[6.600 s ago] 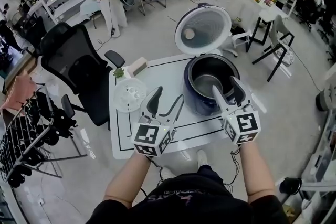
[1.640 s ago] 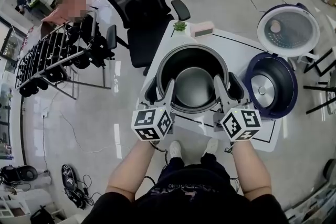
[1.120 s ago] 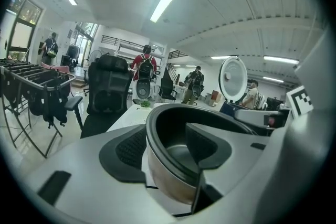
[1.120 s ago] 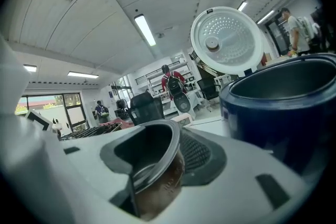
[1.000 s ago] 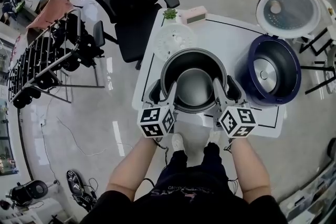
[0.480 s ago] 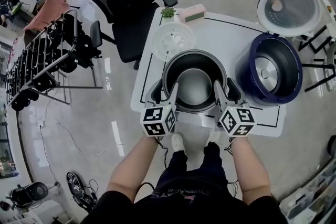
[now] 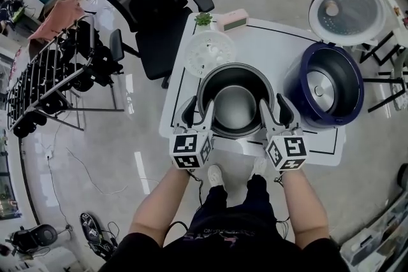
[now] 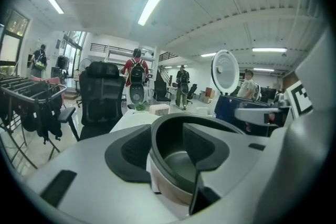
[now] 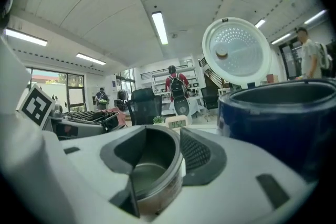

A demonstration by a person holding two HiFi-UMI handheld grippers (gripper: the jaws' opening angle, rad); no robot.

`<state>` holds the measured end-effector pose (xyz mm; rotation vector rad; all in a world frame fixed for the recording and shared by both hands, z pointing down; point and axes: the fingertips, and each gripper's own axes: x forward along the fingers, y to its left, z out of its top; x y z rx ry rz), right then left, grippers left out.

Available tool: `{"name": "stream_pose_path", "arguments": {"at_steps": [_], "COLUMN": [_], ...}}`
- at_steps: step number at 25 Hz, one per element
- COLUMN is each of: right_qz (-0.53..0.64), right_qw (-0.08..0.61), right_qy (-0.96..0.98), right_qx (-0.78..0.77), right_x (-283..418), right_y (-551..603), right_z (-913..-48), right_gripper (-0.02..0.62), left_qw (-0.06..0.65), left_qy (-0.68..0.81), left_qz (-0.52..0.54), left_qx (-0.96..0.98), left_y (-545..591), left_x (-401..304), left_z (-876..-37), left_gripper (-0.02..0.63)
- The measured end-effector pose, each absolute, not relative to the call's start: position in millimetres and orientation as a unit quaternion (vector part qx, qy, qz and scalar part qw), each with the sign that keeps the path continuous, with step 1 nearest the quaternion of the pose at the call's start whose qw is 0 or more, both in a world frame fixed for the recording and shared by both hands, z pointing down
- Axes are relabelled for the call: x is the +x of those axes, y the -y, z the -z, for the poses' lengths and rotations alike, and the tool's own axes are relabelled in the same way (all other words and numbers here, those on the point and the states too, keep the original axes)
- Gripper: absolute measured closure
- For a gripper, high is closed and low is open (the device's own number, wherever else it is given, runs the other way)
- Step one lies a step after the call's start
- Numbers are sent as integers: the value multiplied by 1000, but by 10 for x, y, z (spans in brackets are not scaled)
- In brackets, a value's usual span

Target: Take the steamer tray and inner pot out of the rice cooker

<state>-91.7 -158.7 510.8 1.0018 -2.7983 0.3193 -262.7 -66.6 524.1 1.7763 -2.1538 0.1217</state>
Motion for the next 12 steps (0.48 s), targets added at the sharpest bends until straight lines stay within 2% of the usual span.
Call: {"name": "stream_pose_path", "arguments": {"at_steps": [3,4,6,7,12], "right_qz": [-86,-81,-74,-71,-54], "right_qw": [62,55,41,34,6], "right_qy": [939,939,938,937,930], "right_qx": [329,331,337,340,363], "right_x": [-918,-904,-868,-848,-718], "right_y": [1516,1493,1438,1403,1153], "right_z": [-4846,-4754,-4574,-4485,-4110], "right_gripper": [396,427,549,578,594], "left_qw": [146,137,118,109,71], "left_qy": [752,749,745,740,698], "left_qz": [-30,-25,-16,-13,0], "left_qx": [642,647,657,663,712], "left_y": [647,631,582,552,419], "left_x": [-2586,-2572,-2547,-2532,-2407], "left_z": [-4968,-4869,-4672,-4575,-4159], "left_gripper": [457,487,562,600,604]}}
